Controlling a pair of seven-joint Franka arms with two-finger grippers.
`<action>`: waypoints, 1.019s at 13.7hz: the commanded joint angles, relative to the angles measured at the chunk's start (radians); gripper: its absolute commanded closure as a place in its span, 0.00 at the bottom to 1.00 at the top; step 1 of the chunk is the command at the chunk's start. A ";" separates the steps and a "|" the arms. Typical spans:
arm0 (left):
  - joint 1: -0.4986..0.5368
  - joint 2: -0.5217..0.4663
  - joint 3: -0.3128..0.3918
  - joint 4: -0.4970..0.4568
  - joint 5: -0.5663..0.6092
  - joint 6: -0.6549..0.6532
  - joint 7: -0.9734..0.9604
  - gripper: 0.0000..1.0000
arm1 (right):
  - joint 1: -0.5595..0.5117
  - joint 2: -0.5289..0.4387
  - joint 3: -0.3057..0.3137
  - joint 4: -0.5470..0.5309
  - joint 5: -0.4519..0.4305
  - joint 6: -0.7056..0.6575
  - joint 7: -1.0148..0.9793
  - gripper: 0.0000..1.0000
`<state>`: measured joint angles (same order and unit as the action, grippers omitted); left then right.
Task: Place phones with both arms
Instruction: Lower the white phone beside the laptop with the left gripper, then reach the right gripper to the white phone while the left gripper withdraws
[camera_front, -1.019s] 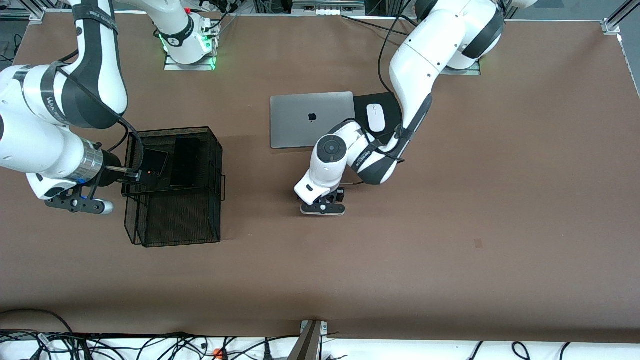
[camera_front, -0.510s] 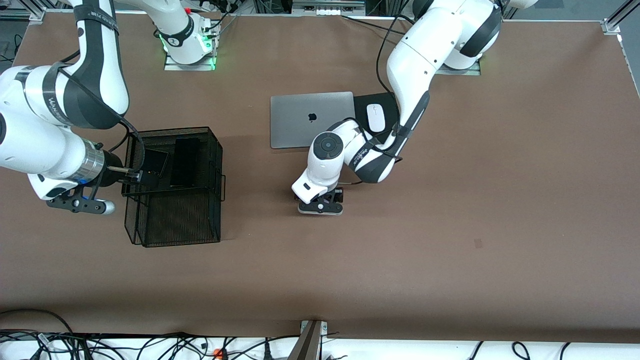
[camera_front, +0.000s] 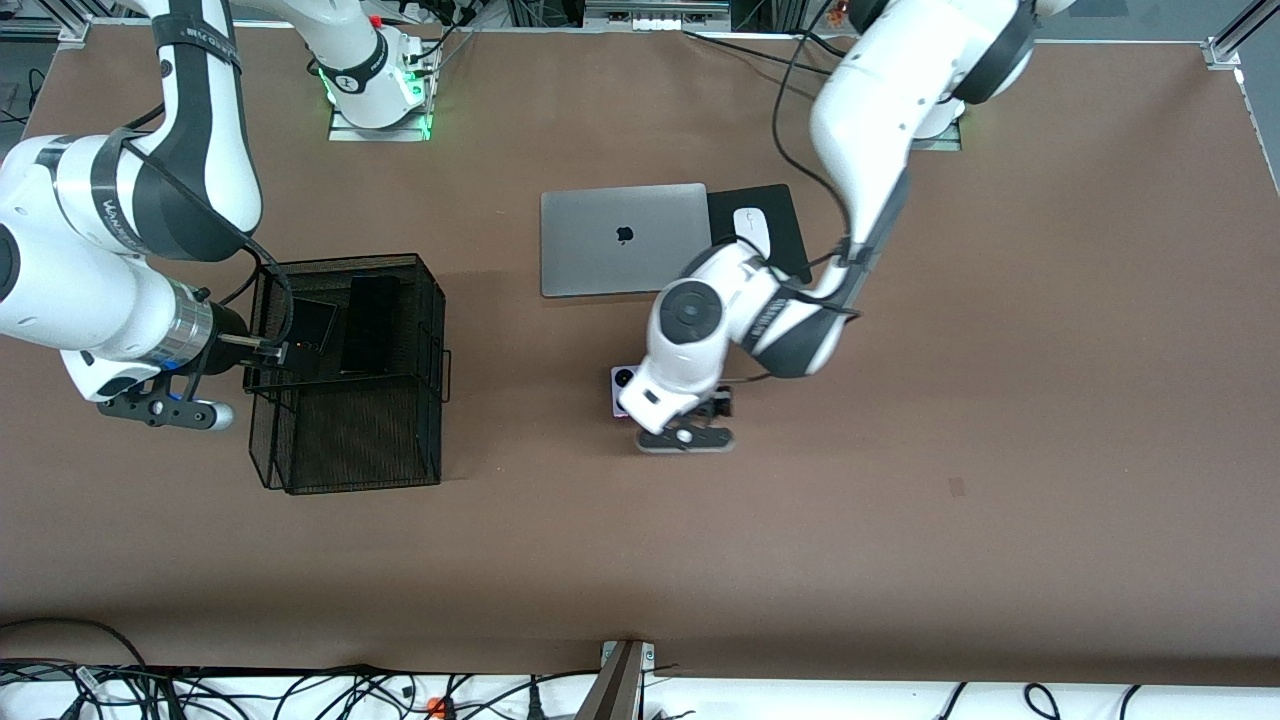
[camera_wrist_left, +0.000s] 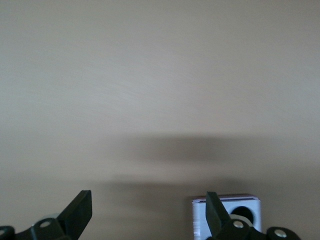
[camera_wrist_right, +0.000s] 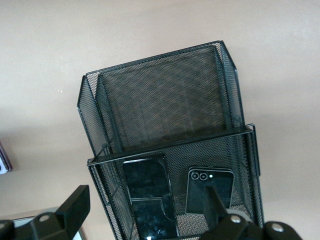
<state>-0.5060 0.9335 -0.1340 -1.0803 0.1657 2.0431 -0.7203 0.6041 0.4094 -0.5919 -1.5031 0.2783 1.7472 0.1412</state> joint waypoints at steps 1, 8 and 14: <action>0.067 -0.079 -0.013 -0.038 0.020 -0.110 0.024 0.00 | 0.069 0.029 0.013 0.062 -0.001 -0.002 0.169 0.00; 0.319 -0.289 -0.010 -0.073 0.020 -0.408 0.393 0.00 | 0.137 0.359 0.268 0.375 0.004 0.193 0.368 0.00; 0.460 -0.482 -0.004 -0.121 0.021 -0.558 0.593 0.00 | 0.253 0.511 0.290 0.376 -0.004 0.429 0.531 0.00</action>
<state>-0.0792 0.5454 -0.1291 -1.1305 0.1662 1.5134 -0.1787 0.8425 0.8753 -0.2989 -1.1707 0.2783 2.1517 0.6372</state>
